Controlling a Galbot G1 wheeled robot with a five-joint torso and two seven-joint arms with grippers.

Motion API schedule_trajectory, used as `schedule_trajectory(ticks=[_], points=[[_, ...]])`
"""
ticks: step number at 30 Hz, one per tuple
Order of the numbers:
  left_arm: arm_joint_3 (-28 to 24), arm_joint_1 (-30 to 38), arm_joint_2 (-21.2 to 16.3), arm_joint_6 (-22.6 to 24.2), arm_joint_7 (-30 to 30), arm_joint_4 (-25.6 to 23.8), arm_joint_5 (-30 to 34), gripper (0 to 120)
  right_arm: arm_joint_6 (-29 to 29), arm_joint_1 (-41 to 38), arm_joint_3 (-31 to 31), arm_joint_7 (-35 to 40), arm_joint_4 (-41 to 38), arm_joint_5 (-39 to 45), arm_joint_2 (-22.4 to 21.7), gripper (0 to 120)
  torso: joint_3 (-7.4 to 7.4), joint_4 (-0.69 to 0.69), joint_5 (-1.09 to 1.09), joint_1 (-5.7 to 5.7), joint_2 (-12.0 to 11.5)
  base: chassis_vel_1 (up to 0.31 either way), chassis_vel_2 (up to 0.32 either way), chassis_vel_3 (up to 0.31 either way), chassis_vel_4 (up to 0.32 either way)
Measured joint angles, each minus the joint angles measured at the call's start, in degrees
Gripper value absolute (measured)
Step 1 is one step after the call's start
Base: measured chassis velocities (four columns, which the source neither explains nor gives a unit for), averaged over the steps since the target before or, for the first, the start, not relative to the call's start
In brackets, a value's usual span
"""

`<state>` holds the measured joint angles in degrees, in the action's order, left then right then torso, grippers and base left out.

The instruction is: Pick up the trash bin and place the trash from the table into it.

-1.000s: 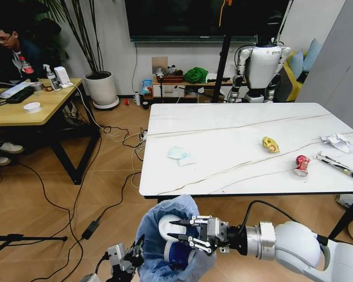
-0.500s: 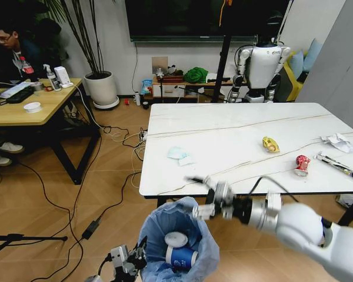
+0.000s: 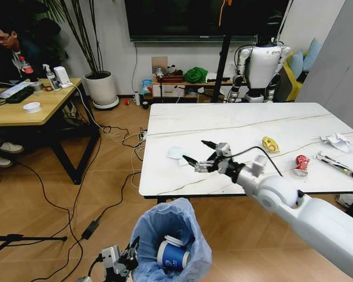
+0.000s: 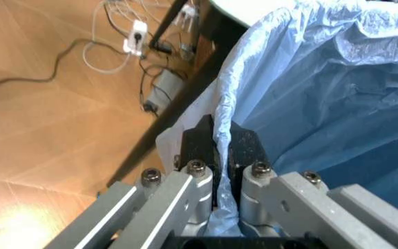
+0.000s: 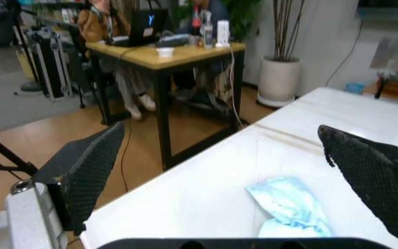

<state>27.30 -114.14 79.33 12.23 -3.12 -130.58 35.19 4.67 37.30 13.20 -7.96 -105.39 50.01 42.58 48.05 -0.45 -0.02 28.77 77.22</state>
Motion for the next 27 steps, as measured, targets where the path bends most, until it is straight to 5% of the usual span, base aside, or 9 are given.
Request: schedule_trajectory(ticks=[8, 27], points=[[3.4, -1.6, 0.0, 0.0, 0.1, -2.6, 1.1, 0, 4.8, -5.6, 6.9, 4.8, 7.5, -3.2, 6.5, 100, 0.0, 0.0, 0.02, 0.0, 0.0, 0.0, 0.0, 0.0, 0.0], [4.5, -2.6, -1.3, -0.1, 0.2, -3.1, 1.6, 0, 7.4, -9.1, 7.2, 5.3, 23.7, -6.3, 13.0, 100, 0.0, -0.01, 0.02, 0.0, 0.0, 0.0, 0.0, 0.0, 0.0]])
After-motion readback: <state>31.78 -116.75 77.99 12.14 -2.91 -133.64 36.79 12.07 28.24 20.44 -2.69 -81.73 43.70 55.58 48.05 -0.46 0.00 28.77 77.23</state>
